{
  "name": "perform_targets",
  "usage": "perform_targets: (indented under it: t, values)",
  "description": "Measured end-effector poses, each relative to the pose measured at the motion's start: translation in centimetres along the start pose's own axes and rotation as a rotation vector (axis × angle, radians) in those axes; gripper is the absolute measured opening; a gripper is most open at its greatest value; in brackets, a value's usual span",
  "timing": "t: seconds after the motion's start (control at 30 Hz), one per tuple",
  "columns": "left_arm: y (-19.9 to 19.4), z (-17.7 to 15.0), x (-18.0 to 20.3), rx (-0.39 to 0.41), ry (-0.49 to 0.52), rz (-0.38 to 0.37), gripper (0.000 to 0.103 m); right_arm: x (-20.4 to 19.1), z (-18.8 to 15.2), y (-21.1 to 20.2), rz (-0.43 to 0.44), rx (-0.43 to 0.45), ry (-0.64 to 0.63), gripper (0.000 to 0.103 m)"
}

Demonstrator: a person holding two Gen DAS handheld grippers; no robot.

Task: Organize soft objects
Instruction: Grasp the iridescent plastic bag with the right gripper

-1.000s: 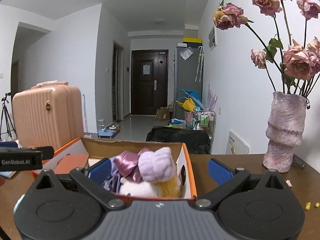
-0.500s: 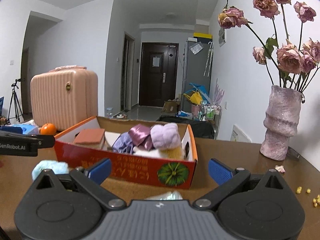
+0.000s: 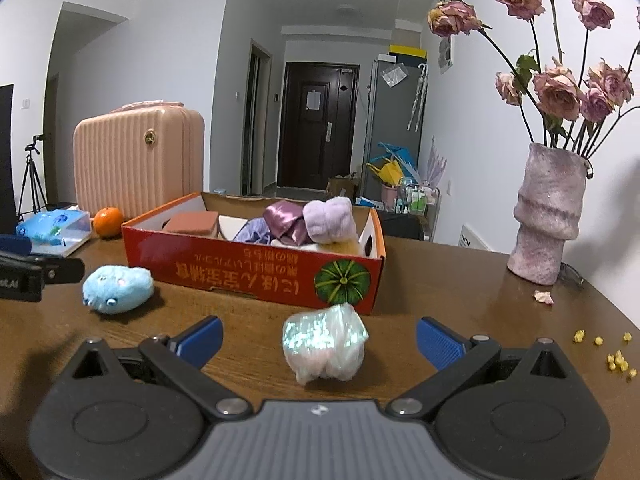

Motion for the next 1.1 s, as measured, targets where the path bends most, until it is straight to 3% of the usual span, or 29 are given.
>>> perform_targets:
  t: [0.43, 0.83, 0.93, 1.0, 1.1]
  values:
    - [0.0, -0.4, -0.3, -0.015, -0.004, 0.008, 0.103, 0.0, -1.1, 4.1, -0.014, -0.11, 0.016, 0.101]
    - [0.2, -0.3, -0.7, -0.022, -0.021, 0.01, 0.103, 0.5, -0.7, 8.4, -0.037, -0.192, 0.082, 0.085]
    - [0.2, -0.3, -0.8, -0.025, -0.023, 0.012, 0.103, 0.8, -0.6, 9.3, -0.036, -0.215, 0.104, 0.074]
    - [0.3, -0.3, -0.8, -0.026, -0.025, 0.013, 0.103, 0.9, -0.7, 9.8, -0.024, -0.231, 0.118, 0.056]
    - [0.3, -0.3, -0.8, -0.026, -0.025, 0.013, 0.103, 1.0, -0.8, 9.7, -0.013, -0.229, 0.129, 0.046]
Point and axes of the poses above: each gripper's, at about its wrist camera, not at the fingertips, and y roughly the way its jaws point, x to its right, z to its top, the point moved 2 cm from there along y, roughly the way its jaws point, and after that the axes turned 7 degrees about -y, right-handed, at the moved point
